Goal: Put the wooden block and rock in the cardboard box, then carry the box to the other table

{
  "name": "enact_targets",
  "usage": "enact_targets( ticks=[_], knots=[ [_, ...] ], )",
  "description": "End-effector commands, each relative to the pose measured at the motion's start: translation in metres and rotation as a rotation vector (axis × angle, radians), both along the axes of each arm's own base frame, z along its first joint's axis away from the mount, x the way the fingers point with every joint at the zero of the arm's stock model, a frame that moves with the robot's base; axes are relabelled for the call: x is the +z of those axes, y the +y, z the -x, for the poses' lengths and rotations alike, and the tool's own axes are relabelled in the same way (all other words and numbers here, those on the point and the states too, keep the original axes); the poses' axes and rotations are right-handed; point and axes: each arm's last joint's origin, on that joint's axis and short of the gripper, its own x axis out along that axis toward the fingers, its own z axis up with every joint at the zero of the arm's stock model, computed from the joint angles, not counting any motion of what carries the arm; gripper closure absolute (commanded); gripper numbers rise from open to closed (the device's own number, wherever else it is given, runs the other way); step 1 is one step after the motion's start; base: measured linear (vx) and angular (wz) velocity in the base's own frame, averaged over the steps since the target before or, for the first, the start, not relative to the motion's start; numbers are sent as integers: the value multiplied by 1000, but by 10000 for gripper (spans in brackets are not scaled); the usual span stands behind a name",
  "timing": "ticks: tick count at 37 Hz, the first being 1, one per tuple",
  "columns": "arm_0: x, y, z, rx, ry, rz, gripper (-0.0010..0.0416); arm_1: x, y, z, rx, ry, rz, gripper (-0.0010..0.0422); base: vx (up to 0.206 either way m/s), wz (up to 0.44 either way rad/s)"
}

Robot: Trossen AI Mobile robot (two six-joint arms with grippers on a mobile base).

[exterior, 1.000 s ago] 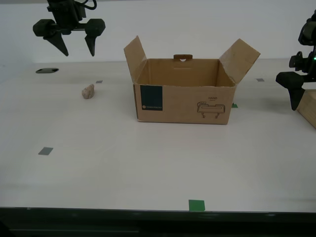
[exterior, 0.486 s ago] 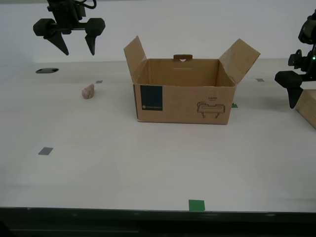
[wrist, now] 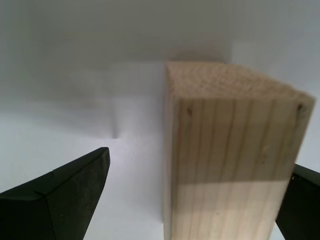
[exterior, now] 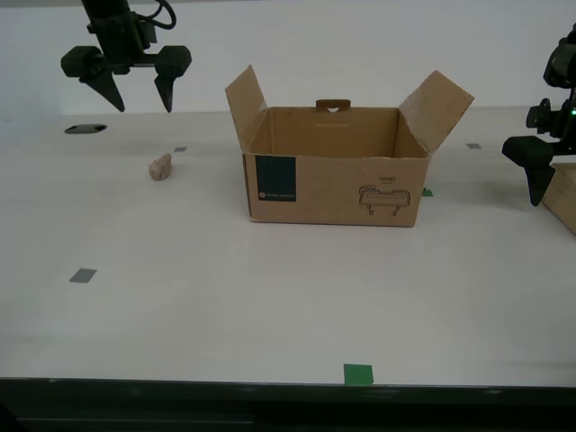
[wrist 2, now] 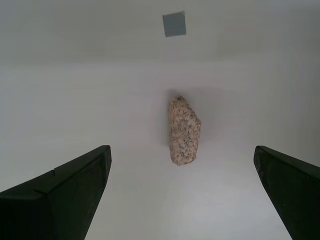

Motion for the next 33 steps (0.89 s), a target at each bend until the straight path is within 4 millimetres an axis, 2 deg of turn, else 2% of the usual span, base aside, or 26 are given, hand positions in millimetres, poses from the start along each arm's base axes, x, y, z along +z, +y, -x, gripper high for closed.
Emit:
enact_targets(
  ticks=[1,5,20,33],
  knots=[
    [-1,0,2,-1,5,2,17,-9,0,1,-4,-3,-3,21,0,0],
    [-2,0,2,-1,3,2,17,-17,0,0,-9,-31,-1,21,0,0],
    [-2,0,1,-2,-4,3,16,-26,0,-2,-18,-73,1,21,0,0],
    [-2,0,1,-3,-4,3,16,-50,2,8,-19,-36,-4,21,0,0]
  ],
)
